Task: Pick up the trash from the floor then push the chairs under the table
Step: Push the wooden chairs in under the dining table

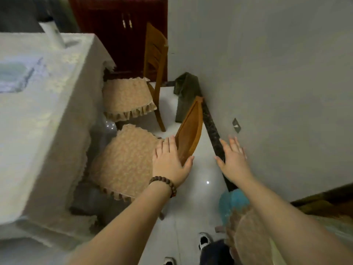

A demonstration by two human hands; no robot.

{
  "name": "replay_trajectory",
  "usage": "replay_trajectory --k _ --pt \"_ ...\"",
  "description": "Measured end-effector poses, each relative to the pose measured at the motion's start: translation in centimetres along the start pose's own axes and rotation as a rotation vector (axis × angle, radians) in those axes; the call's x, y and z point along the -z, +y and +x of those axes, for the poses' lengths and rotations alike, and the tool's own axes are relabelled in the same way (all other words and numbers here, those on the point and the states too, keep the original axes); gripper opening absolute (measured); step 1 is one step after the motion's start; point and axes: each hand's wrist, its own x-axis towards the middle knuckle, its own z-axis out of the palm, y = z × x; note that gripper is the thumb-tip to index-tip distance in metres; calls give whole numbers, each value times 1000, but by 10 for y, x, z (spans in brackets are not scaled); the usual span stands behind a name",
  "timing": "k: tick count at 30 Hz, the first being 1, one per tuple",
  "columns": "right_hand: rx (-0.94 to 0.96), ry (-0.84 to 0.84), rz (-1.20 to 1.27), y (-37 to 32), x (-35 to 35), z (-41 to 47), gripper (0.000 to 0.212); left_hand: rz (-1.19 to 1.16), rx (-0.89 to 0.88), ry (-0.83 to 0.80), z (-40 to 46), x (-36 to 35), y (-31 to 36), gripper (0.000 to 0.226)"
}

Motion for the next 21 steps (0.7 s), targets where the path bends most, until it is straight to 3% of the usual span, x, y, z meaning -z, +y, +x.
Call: replay_trajectory --k 3,8,11,13,15,21 --pt "151 -54 -59 7 4 62 73 30 81 -7 12 -9 15 90" --pt "430 -109 -201 1 3 139 84 130 248 -186 28 -35 40 96" --pt "617 -141 -296 -7 -1 165 84 216 294 -278 34 -38 44 67" --pt "723 -145 -370 -14 -5 177 80 239 293 -264 34 -34 45 36" --pt "802 -163 -425 -20 -10 187 72 260 305 -237 32 -33 45 21" --pt "1064 -174 -447 -17 -5 201 28 341 273 -232 25 -36 41 22"
